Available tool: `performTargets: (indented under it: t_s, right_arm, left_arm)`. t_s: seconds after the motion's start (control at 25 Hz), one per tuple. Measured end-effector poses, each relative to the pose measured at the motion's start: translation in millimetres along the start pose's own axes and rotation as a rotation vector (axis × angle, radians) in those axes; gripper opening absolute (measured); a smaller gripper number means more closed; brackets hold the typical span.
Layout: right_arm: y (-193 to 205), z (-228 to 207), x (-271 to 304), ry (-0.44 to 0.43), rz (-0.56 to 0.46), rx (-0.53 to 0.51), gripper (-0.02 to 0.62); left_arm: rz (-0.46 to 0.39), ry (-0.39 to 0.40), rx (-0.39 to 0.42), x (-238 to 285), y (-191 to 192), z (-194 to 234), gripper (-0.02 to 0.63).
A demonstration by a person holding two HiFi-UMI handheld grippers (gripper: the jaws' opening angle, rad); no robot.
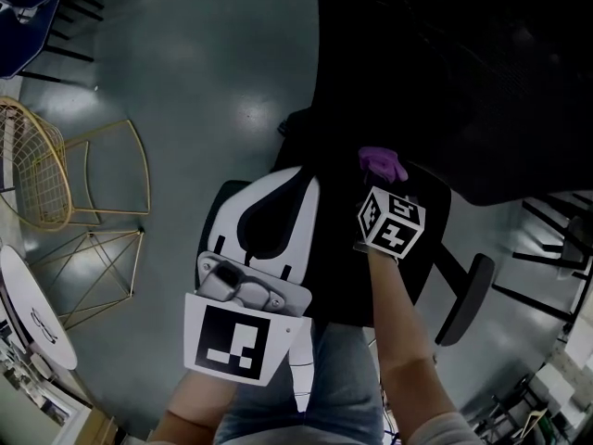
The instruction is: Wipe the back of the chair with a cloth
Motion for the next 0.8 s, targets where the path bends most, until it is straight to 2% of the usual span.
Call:
performTargets:
  t_s: [0.8]
  right_arm:
    - [21,-106,-18,0.088,0.003,0.091,0.098]
  left_arm:
    - [0.020,0.071,0.040,39,-5,-66,0.012]
Point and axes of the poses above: the fingertips, and each gripper's own axes: x forward along the fingers, z to its left, y out of its underside, the point moved 6 cm from there along -x, backward along the fingers, and after that the axes turned 10 degrees about z, right-handed, at the moved point
